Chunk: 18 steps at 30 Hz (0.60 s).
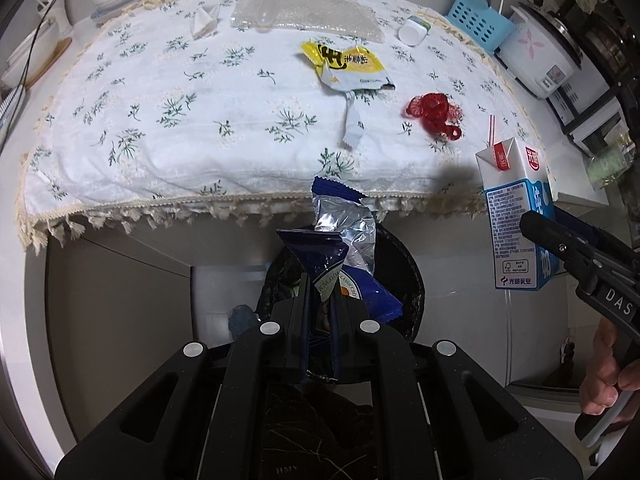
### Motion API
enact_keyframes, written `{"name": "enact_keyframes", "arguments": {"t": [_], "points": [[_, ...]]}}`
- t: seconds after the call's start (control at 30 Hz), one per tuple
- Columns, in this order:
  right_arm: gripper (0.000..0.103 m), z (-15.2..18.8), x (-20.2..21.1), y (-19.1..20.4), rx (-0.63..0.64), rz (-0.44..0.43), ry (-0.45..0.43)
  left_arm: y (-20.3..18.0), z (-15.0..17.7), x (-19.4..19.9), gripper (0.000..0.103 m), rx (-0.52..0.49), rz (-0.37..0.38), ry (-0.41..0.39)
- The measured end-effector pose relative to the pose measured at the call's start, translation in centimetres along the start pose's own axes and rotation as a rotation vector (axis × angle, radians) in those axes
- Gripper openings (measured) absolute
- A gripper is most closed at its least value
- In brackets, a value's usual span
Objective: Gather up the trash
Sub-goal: 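Carry the blue candy wrapper and milk carton over the black trash bin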
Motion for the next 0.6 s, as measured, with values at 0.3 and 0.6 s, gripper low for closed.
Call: {"name": "enact_keyframes", "arguments": {"t": [0.3,0.6], "points": [[0.061,2.7,-1.3,-1.0,-0.006,0.012,0.043,0.0,1.9,-2.1,0.007,0.002,-0.007,0.03],[0.061,5.1,-4.0,-3.8,-0.036,0.062,0.078,-0.4,3.6,-4.8,0.007,-0.002,-0.013,0.051]]}}
Point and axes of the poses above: each gripper's, at about its wrist camera, not at the fingertips, and x roughly against the way its jaws point, y to its left, z to its underside, the point moved 9 cm from there along -x, roughly the way its jaws point, and after that the axes turned 15 degrees about -x, right-handed, at the moved point
